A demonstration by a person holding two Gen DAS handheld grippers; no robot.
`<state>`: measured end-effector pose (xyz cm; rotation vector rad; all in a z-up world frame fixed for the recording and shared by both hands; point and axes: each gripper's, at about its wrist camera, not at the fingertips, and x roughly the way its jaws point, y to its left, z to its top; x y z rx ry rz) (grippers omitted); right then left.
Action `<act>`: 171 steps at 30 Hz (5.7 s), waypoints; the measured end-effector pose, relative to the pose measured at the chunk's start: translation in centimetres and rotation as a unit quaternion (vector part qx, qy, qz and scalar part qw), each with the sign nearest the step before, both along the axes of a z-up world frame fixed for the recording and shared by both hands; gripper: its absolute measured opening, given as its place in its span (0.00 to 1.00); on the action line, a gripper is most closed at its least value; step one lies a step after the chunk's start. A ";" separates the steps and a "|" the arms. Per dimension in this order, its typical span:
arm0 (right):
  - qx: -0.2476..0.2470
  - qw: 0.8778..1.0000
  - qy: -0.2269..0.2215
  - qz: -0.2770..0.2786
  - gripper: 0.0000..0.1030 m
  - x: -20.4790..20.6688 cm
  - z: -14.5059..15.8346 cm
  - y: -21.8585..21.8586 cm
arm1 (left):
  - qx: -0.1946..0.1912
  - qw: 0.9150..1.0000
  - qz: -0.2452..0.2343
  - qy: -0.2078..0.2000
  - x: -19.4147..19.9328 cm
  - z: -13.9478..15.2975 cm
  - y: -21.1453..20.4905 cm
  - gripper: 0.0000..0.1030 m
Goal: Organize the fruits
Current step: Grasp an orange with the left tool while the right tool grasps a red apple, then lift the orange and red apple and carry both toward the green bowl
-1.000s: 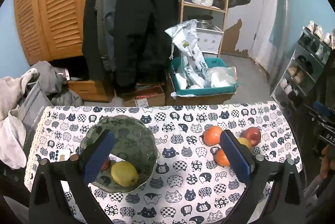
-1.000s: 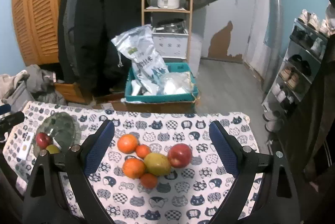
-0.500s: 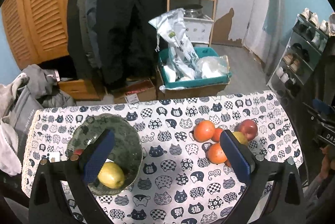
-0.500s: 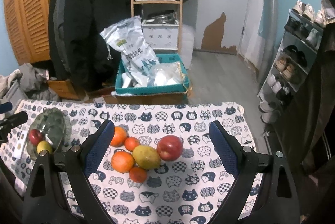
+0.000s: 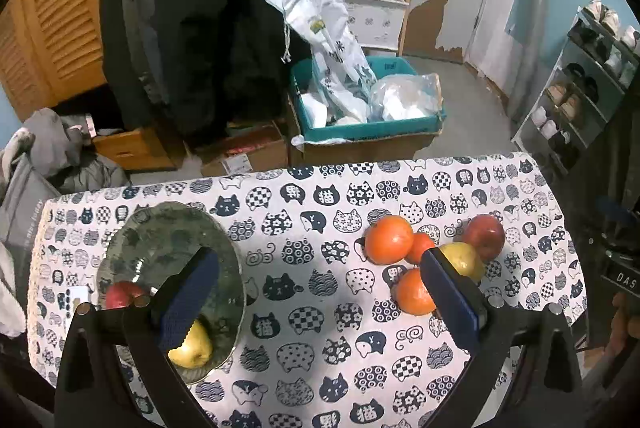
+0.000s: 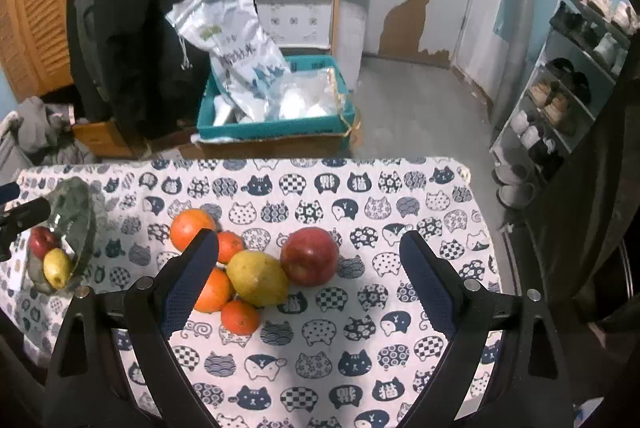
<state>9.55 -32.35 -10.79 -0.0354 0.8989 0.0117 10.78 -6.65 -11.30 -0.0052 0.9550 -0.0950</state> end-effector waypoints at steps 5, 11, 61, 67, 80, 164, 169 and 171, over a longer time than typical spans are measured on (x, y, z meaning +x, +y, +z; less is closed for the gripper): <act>-0.005 1.000 0.031 0.001 0.88 1.9 -2.2 0.2 | 0.008 1.000 -0.004 0.019 1.7 -1.8 -1.0 0.98; -0.001 0.997 0.072 -0.003 0.88 4.5 -5.4 0.2 | 0.014 0.999 -0.011 0.047 4.1 -4.5 -2.4 0.98; 0.052 0.980 0.185 -0.041 0.73 10.5 -17.1 -1.6 | -0.108 0.975 -0.037 0.192 11.3 -17.3 -7.6 0.72; 0.040 0.984 0.173 -0.034 0.73 10.3 -16.5 -1.4 | -0.107 0.976 -0.049 0.186 10.9 -16.9 -7.9 0.64; 0.010 0.992 0.122 -0.012 0.72 9.4 -14.0 0.0 | -0.054 0.989 -0.041 0.130 9.5 -14.0 -6.3 0.63; 0.062 0.974 -0.056 0.209 0.72 2.1 3.0 22.0 | -0.035 0.991 0.118 -0.046 -3.3 0.0 16.4 0.63; 0.061 0.971 -0.047 0.226 0.72 2.7 2.2 24.6 | -0.037 0.990 0.131 -0.034 -3.0 -1.1 18.4 0.63; 0.062 0.970 -0.042 0.232 0.72 3.0 1.9 25.7 | -0.038 0.990 0.137 -0.029 -2.8 -1.7 19.3 0.63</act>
